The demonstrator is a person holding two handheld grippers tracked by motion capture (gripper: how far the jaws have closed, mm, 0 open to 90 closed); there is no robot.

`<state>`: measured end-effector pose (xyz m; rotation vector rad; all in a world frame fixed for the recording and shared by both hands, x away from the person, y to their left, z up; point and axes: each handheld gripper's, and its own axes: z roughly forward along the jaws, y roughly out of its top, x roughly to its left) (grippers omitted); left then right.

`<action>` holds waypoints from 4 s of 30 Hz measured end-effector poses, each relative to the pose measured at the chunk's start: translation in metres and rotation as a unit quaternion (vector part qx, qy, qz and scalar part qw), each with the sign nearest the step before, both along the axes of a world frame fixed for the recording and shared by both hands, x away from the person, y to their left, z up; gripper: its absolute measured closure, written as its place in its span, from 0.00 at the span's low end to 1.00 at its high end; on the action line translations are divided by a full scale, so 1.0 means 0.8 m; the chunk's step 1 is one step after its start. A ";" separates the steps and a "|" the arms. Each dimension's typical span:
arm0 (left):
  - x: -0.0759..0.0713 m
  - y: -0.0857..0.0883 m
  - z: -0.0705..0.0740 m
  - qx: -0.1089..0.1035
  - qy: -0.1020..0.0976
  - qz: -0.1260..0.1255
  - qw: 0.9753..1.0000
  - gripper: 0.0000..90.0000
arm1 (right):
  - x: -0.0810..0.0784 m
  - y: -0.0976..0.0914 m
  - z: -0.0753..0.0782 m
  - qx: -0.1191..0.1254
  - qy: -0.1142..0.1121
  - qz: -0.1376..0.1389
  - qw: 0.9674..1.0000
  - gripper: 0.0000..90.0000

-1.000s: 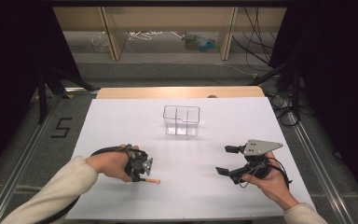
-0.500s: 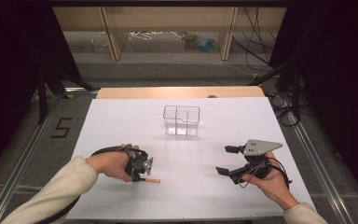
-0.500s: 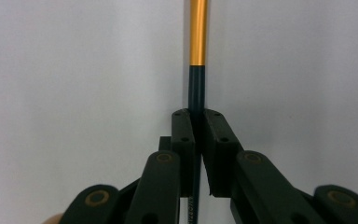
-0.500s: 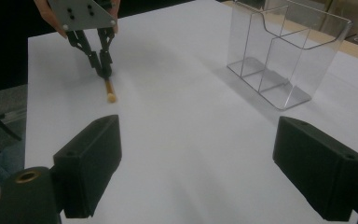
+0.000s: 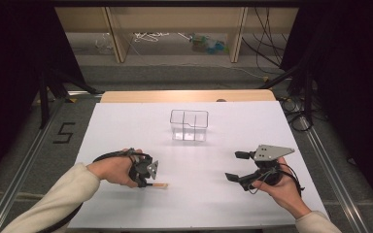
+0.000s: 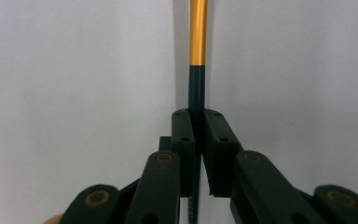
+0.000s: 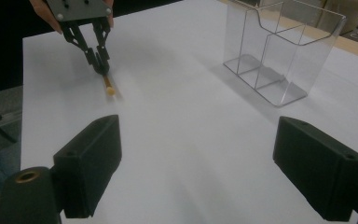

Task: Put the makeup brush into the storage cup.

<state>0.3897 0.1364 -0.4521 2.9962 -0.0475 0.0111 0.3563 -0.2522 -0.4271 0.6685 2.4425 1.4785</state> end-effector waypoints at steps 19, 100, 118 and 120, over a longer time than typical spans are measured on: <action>-0.003 0.017 0.020 -0.084 -0.033 0.038 0.995 0.92 | 0.001 0.000 -0.001 -0.001 0.000 0.000 1.000 0.18; -0.016 0.031 0.019 -0.313 -0.115 0.140 0.932 0.92 | 0.001 0.001 -0.002 -0.001 0.001 -0.003 1.000 0.18; -0.017 0.032 0.016 -0.345 -0.105 0.157 0.919 0.92 | 0.001 0.001 -0.002 -0.002 -0.001 -0.002 1.000 0.18; -0.017 0.032 0.016 -0.348 -0.107 0.159 0.918 0.92 | 0.001 0.001 -0.002 -0.001 -0.001 -0.001 1.000 0.18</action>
